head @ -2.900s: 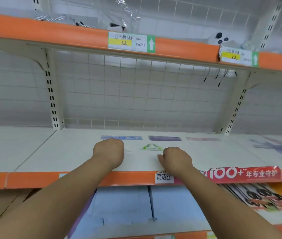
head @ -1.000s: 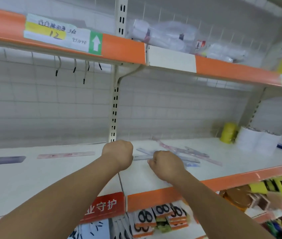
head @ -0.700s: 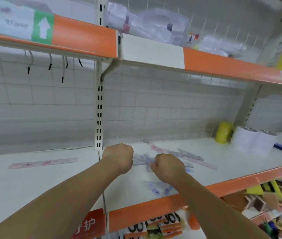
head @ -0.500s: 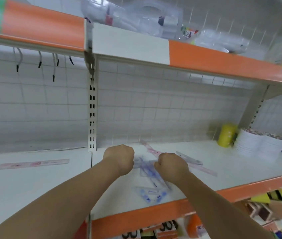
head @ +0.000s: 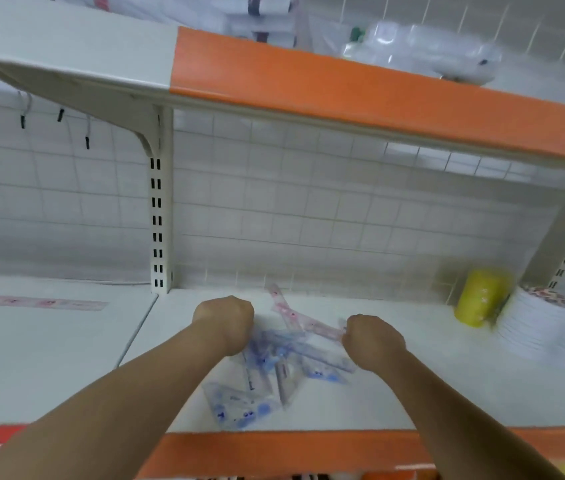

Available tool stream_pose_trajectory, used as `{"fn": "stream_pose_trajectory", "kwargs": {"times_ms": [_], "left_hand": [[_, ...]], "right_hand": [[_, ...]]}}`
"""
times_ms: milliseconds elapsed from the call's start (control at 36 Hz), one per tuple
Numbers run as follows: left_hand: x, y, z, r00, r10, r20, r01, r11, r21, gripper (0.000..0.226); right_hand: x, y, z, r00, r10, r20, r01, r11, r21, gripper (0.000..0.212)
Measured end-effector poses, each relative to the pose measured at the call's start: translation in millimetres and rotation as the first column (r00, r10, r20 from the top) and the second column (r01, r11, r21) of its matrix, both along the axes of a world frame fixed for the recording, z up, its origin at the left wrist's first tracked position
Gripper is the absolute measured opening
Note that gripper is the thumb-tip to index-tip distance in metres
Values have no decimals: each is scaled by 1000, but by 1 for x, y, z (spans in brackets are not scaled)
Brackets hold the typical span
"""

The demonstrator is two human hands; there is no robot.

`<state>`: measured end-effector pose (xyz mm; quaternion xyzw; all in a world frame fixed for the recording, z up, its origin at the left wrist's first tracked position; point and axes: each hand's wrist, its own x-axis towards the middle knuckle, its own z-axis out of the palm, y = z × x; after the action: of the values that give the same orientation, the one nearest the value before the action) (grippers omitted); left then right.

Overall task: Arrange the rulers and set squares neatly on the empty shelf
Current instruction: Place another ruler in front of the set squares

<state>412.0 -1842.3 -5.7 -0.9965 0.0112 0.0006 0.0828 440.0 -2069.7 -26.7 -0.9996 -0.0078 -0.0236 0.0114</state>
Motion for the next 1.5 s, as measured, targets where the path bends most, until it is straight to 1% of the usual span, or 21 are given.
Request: {"fn": "stream_pose_trajectory", "kwargs": {"times_ms": [111, 167, 222, 278, 417, 472, 611, 722, 806, 972, 1028, 1139, 1250, 1417, 1500], "left_hand": [[2, -1, -8, 997, 68, -46, -70, 997, -43, 19], [4, 0, -12, 995, 64, -72, -69, 996, -65, 23], [5, -2, -15, 993, 28, -117, -35, 997, -63, 31], [7, -7, -18, 988, -26, -150, 19, 999, -49, 35], [9, -27, -22, 986, -122, -115, 115, 991, -68, 35], [13, -35, -25, 985, -140, -104, 131, 987, -88, 36], [17, -52, -28, 973, -143, -179, 135, 989, -54, 43], [19, -58, -29, 978, -180, -108, 174, 982, -67, 40], [22, -58, -29, 975, -205, -83, 199, 978, -67, 40], [22, -57, -28, 962, -256, -91, 247, 964, -101, 43], [21, -57, -27, 959, -270, -85, 261, 960, -106, 41], [20, -60, -27, 955, -283, -86, 278, 958, -72, 33], [19, -58, -25, 950, -297, -91, 295, 955, -41, 34], [19, -56, -24, 944, -319, -88, 313, 947, -74, 31], [19, -56, -24, 938, -335, -87, 330, 942, -65, 34]], "right_hand": [[4, -21, -7, 999, 44, -19, -45, 999, -20, 24], [6, -27, -12, 998, 57, -25, -57, 998, -6, 25], [9, -31, -15, 997, 68, -25, -67, 998, 18, 26], [11, -34, -17, 996, 84, -31, -83, 996, 27, 27], [13, -38, -20, 992, 123, -39, -121, 992, 48, 30], [13, -39, -20, 989, 146, -36, -143, 988, 57, 34], [11, -41, -23, 978, 203, -47, -199, 977, 79, 39], [10, -41, -23, 978, 202, -44, -196, 975, 100, 38], [10, -42, -23, 979, 202, -41, -196, 974, 109, 38], [9, -41, -23, 981, 193, -30, -188, 975, 116, 38], [8, -40, -22, 981, 189, -36, -183, 976, 115, 38], [8, -40, -21, 982, 185, -44, -178, 977, 120, 37], [8, -39, -21, 982, 183, -45, -177, 977, 119, 36], [7, -39, -20, 984, 171, -53, -164, 980, 113, 35], [7, -39, -20, 983, 175, -51, -168, 979, 115, 34]]}}
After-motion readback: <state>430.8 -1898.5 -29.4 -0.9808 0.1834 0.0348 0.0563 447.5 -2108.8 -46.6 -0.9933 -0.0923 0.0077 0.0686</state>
